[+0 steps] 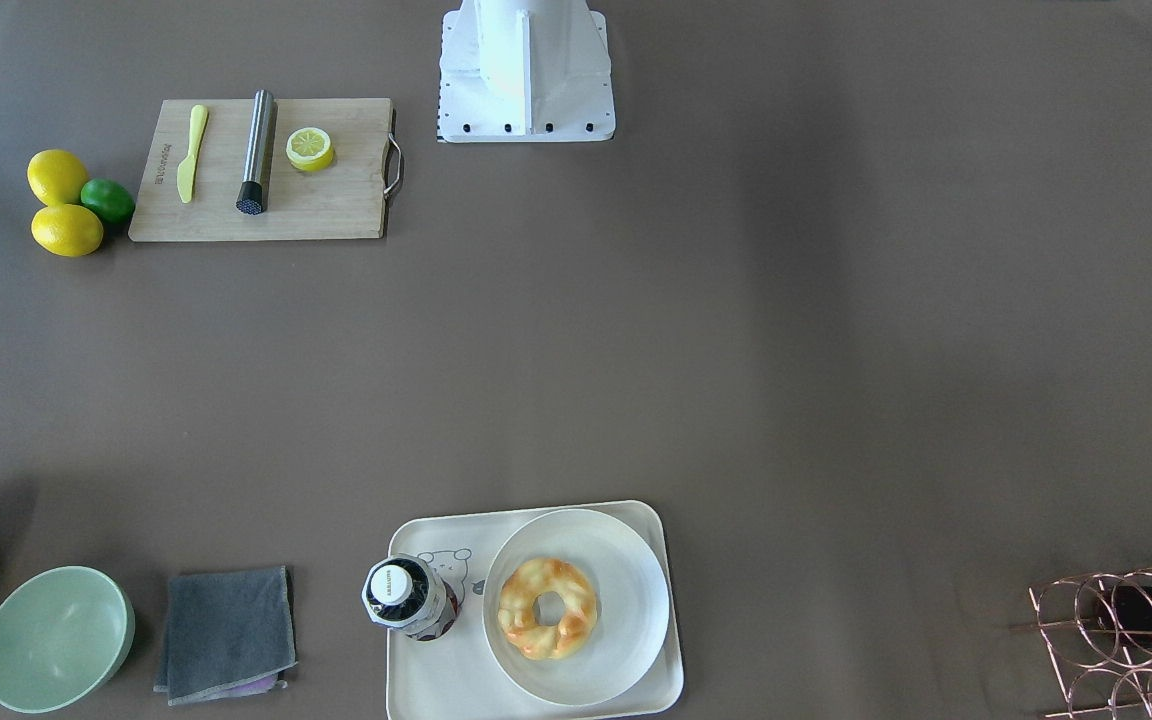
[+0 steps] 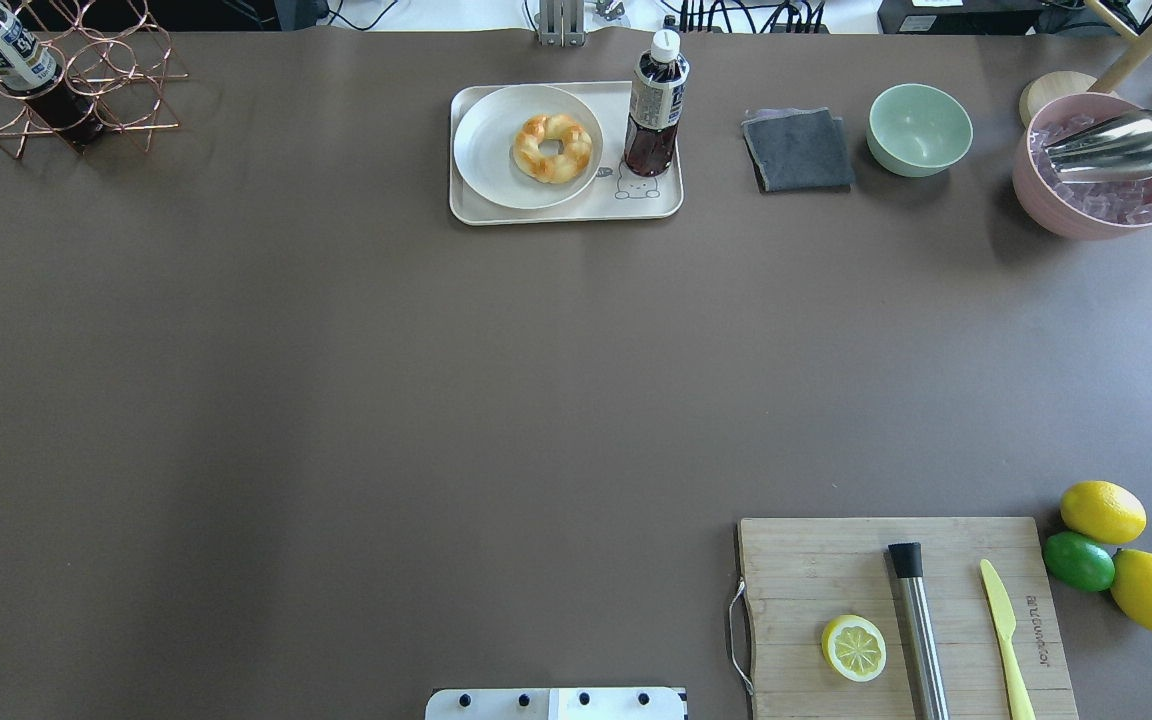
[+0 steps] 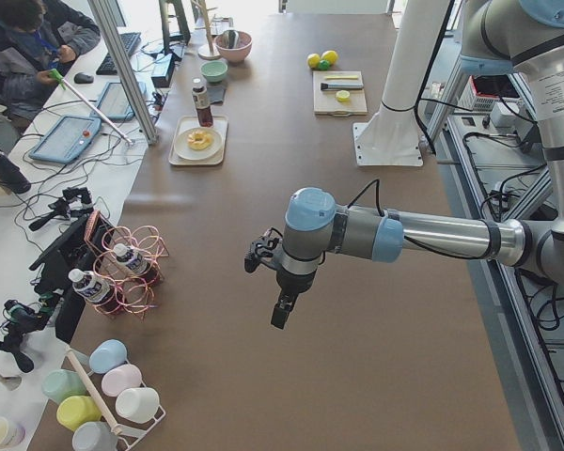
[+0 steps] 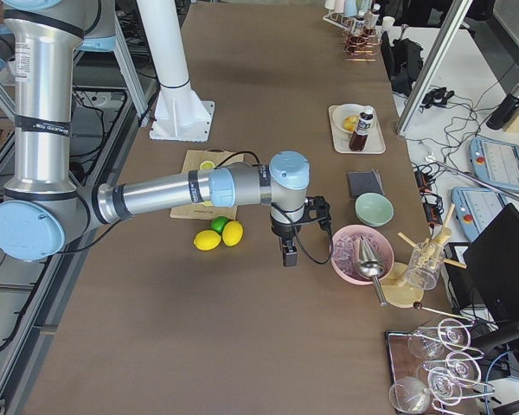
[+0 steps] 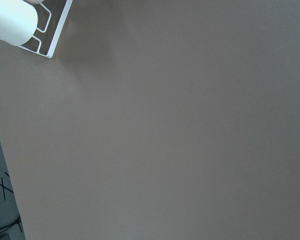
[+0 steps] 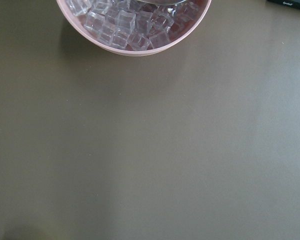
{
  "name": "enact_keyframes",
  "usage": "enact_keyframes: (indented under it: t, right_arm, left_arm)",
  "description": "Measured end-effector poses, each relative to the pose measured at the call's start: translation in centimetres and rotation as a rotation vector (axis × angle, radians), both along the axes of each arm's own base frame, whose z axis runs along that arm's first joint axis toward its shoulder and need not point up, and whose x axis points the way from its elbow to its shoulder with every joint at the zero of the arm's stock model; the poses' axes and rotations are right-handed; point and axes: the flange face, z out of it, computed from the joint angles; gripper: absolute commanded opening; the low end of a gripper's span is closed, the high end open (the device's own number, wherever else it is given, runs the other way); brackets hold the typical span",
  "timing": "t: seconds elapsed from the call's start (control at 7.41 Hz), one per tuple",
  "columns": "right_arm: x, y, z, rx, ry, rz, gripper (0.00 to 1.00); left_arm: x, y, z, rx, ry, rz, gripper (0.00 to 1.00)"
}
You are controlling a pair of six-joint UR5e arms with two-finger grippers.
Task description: Place donut on tray
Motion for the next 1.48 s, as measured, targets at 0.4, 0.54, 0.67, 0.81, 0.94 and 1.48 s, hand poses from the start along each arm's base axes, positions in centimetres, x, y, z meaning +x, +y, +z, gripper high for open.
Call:
enact_keyframes:
  t: [0.4,0.54,0.67,0.81,0.94,1.48]
  right_arm:
    - [0.3,-0.1,-0.6,0.027,0.045,0.002,1.0]
    - [0.3,0.0,-0.6,0.027,0.046,0.002,1.0]
    - [0.3,0.1,-0.5,0.025,0.046,0.001,1.0]
    - [0.4,0.6,-0.3,0.022,0.044,0.003,1.0]
    - [0.4,0.9,-0.1,0.032,0.043,0.006,1.0]
    - [0.1,1.7,0.6,0.054,0.038,-0.004,1.0]
  left_arm:
    - [0.0,0.1,0.1,0.004,0.001,-0.002,0.97]
    - [0.0,0.1,0.1,0.004,0.001,-0.002,0.97]
    - [0.0,0.0,0.0,0.004,0.001,-0.002,0.97]
    - [0.0,0.0,0.0,0.004,0.001,-0.003,0.97]
    - [0.0,-0.1,0.0,0.003,0.001,-0.006,0.97]
    - [0.1,-0.6,-0.2,0.005,0.002,-0.009,0.97]
